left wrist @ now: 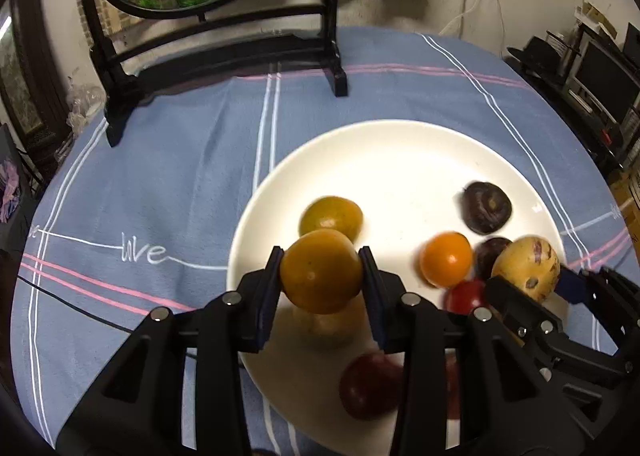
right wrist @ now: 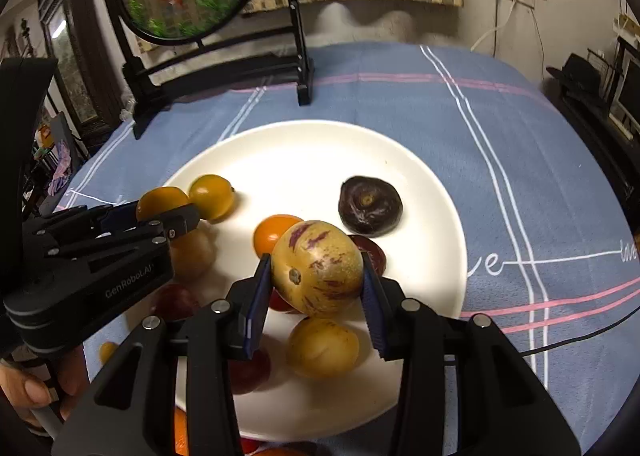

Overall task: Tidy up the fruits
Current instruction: 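Carry the pepino and orange over the white plate, then lower both fruits onto the plate and open both tools, then move both open tools back toward the loose fruits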

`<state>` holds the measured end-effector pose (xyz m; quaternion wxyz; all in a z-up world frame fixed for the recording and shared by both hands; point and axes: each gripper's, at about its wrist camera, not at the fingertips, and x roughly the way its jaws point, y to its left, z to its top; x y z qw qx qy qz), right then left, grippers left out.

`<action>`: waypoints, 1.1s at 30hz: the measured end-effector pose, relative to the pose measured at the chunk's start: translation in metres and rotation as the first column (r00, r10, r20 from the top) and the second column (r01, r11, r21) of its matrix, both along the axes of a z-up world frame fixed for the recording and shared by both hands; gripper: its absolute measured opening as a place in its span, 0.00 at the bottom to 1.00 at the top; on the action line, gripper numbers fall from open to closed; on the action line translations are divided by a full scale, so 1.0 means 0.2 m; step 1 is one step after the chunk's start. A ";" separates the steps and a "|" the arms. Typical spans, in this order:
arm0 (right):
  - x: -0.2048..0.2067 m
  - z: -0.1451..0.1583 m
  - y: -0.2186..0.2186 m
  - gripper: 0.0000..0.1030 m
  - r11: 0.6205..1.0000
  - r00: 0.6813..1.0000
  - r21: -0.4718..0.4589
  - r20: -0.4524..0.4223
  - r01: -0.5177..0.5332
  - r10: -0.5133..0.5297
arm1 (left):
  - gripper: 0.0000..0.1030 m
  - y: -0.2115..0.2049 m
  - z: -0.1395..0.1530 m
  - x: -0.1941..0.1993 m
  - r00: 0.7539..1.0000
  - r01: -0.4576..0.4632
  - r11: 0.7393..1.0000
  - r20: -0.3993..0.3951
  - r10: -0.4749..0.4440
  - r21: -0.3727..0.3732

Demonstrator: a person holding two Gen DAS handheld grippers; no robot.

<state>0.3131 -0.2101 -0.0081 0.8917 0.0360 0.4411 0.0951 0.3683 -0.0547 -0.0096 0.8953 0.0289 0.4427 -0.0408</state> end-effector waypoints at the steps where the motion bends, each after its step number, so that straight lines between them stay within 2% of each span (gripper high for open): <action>1: 0.01 -0.01 0.00 0.45 1.000 1.000 0.008 -0.015 0.001 -0.001 | 0.42 0.00 0.00 0.01 1.000 -0.003 1.000 -0.001 0.003 -0.006; 2: 0.01 -0.02 -0.01 0.48 1.000 1.000 0.029 -0.026 0.007 -0.006 | 0.61 0.01 -0.01 0.01 1.000 -0.008 1.000 -0.004 0.008 -0.014; 4: 0.01 -0.01 -0.02 0.54 0.999 0.999 0.048 -0.035 0.015 -0.014 | 0.81 0.01 0.01 0.00 1.000 -0.027 1.000 0.014 0.027 -0.004; 6: -0.03 0.02 -0.03 0.61 0.999 1.000 0.049 -0.011 0.023 -0.022 | 0.81 0.01 0.04 -0.03 0.999 -0.027 1.000 0.035 0.027 -0.002; 12: -0.15 0.09 -0.10 0.61 0.994 0.998 0.099 0.031 0.055 -0.058 | 0.85 0.05 0.13 -0.15 0.997 -0.032 0.999 0.065 0.031 0.014; 20: -0.42 0.17 -0.18 0.61 0.991 0.994 0.115 0.075 0.071 -0.080 | 0.89 0.15 0.19 -0.41 0.997 -0.024 1.000 0.079 0.025 -0.012; 26: -0.67 0.17 -0.24 0.66 0.991 0.988 0.105 0.118 0.087 -0.100 | 0.89 0.24 0.18 -0.61 0.996 -0.029 0.999 0.077 0.032 -0.043; 33: -0.86 0.09 -0.28 0.66 0.986 0.990 0.128 0.084 0.106 -0.117 | 0.90 0.26 0.12 -0.84 0.997 -0.019 0.999 0.075 0.021 -0.027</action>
